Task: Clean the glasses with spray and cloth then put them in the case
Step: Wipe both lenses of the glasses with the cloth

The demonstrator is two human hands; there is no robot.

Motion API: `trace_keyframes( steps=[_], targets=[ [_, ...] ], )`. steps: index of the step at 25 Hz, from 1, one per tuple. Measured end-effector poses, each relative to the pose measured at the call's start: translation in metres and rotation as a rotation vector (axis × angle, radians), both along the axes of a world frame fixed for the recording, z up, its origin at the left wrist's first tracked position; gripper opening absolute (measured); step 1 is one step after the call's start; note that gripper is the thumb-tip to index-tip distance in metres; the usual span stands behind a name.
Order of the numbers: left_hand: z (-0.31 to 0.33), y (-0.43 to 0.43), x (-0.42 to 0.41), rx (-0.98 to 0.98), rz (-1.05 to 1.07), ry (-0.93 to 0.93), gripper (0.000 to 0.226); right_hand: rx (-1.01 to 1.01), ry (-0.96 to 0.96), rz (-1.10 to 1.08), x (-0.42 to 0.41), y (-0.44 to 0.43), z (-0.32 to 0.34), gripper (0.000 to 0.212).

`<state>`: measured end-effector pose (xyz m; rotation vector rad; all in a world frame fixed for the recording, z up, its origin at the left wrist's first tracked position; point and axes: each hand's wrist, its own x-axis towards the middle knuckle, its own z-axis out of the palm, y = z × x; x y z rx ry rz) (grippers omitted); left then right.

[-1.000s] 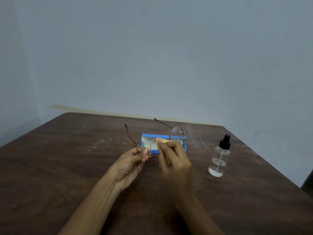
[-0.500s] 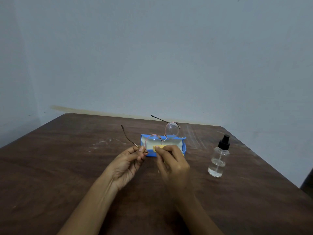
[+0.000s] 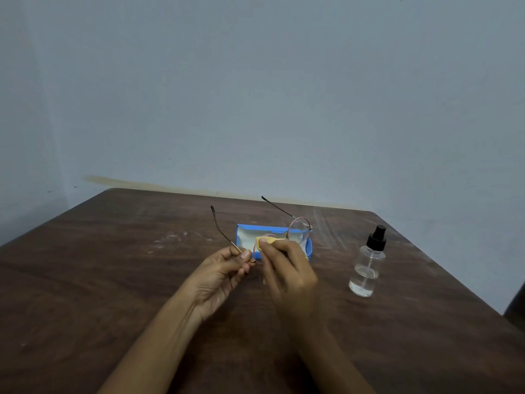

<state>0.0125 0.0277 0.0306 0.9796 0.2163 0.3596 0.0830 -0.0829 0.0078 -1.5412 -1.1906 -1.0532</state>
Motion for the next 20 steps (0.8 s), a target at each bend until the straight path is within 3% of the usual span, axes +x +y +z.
trace_keyframes(
  steps=[4,10,16,20],
  targets=[
    [0.001,0.002,0.000,-0.083,0.025,-0.034,0.023,-0.085,-0.028,0.087,-0.007,0.002,-0.003,0.021],
    [0.002,0.006,-0.001,-0.166,0.015,-0.040,0.019,-0.051,0.042,-0.016,-0.003,0.001,-0.008,0.021],
    [0.001,0.003,-0.001,-0.037,0.018,0.003,0.017,0.024,0.156,-0.099,0.002,-0.006,-0.002,0.026],
    [-0.002,0.000,0.000,0.017,0.001,0.022,0.018,0.049,0.119,-0.088,0.002,-0.007,-0.001,0.024]
  ],
)
